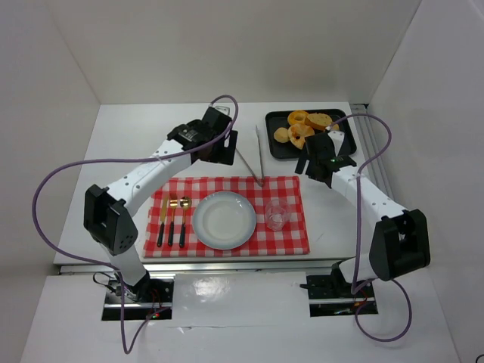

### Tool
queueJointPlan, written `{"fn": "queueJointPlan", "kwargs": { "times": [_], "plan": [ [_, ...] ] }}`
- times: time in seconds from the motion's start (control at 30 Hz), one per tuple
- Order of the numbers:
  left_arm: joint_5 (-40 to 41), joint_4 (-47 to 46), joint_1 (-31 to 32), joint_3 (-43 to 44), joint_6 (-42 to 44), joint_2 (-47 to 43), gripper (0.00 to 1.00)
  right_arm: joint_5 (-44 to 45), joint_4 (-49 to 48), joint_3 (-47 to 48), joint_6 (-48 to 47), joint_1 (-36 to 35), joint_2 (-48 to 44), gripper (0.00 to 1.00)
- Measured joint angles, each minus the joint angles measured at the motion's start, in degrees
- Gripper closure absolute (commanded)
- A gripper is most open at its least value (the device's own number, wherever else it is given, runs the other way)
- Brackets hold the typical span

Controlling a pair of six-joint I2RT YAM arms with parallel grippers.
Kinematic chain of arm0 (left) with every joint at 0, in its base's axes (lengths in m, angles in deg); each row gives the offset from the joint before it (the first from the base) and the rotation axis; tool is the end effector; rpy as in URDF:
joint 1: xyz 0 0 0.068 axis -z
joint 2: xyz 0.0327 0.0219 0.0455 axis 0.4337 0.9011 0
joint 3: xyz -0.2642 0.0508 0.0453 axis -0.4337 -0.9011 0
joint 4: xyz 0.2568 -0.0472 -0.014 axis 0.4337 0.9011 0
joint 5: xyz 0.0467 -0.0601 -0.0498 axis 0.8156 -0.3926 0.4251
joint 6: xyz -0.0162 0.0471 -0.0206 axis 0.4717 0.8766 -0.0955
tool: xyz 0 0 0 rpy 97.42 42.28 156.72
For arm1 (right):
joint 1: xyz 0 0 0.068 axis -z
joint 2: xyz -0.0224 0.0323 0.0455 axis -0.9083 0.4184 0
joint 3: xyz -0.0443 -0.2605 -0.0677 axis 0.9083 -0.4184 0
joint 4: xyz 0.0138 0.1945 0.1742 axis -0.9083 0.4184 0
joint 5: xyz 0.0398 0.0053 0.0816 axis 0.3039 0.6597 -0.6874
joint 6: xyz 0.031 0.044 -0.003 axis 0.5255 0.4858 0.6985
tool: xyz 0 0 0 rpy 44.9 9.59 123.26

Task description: Place the bread

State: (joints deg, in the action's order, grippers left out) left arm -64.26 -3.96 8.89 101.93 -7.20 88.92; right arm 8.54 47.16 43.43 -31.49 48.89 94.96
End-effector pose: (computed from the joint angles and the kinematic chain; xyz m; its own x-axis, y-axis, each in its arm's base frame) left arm 0.3206 -0.2064 0.3377 -0.7001 0.0096 -0.7140 0.0648 0.9966 -0.0501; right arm 0.2822 0.0676 0.2551 -0.6691 0.2619 -0.6955 0.3547 0.9349 0.0108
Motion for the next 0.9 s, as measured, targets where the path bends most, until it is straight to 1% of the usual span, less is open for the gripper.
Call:
{"fn": "queueJointPlan", "kwargs": {
  "times": [0.2, 0.37, 0.53, 0.63, 0.77, 0.9],
  "plan": [
    [-1.51, 0.20, 0.00, 1.73, 0.00, 0.02, 0.01, -0.02, -0.44, -0.09, -0.09, -0.83, -0.28, 0.01],
    [-5.42, -1.92, -0.50, 3.02, 0.00, 0.02, 0.01, -0.61, -0.46, 0.04, -0.59, -2.16, -0.22, 0.01],
    [-8.96, -3.34, -3.65, 3.15, -0.02, 0.02, 0.01, -3.96, -1.55, 3.04, -3.67, -7.19, 2.05, 0.01],
    [-9.46, -4.63, -6.62, 1.44, -0.15, -0.17, 0.01, -7.06, -4.02, 6.78, -6.78, -11.28, 5.22, 0.01],
    [-9.51, -4.87, -10.36, -5.79, -1.29, -2.38, 0.01, -9.44, -7.04, 14.01, -10.56, -17.05, 15.32, 0.01],
    [-9.99, -4.33, -14.95, -11.76, -1.95, -5.03, 0.01, -10.75, -8.59, 17.70, -13.00, -18.49, 23.76, 0.01]
  ]
}}
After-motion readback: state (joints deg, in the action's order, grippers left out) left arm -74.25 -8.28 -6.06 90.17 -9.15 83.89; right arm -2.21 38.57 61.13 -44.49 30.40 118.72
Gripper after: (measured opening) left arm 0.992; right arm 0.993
